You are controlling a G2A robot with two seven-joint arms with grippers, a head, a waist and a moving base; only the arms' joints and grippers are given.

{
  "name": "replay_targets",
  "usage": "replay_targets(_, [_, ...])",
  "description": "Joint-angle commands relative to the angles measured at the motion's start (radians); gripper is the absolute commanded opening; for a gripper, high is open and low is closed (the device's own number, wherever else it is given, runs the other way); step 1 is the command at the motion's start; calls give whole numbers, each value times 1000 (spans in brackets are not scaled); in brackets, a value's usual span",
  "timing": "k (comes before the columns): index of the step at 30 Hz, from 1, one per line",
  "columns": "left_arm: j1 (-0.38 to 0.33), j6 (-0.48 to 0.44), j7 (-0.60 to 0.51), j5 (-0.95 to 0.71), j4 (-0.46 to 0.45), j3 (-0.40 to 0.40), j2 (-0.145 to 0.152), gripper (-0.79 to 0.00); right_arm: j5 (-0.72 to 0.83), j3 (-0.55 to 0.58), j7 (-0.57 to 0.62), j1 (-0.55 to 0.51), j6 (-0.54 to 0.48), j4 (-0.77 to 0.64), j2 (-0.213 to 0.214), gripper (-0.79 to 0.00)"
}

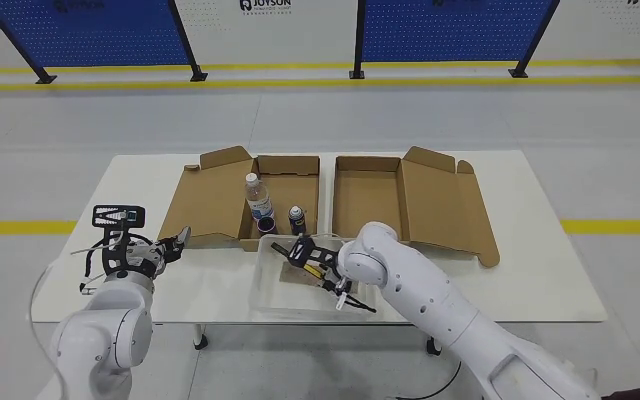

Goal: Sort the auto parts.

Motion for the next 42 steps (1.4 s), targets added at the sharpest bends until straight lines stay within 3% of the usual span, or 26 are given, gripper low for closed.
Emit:
replay_targets(1, [0, 0, 0, 0, 0, 0, 0, 0, -3, 15, -1, -12, 0, -21, 7, -785])
replay_targets(17, [0, 0, 0, 0, 0, 0, 0, 0, -27, 165, -77, -125, 3, -240, 65, -785])
replay_targets(31, [0, 0, 0, 0, 0, 0, 0, 0, 134, 285, -198, -205, -69, -319, 95, -785])
replay_targets(42, [0, 0, 0, 0, 0, 0, 0, 0, 82, 345, -252, -187, 65, -326, 103, -785])
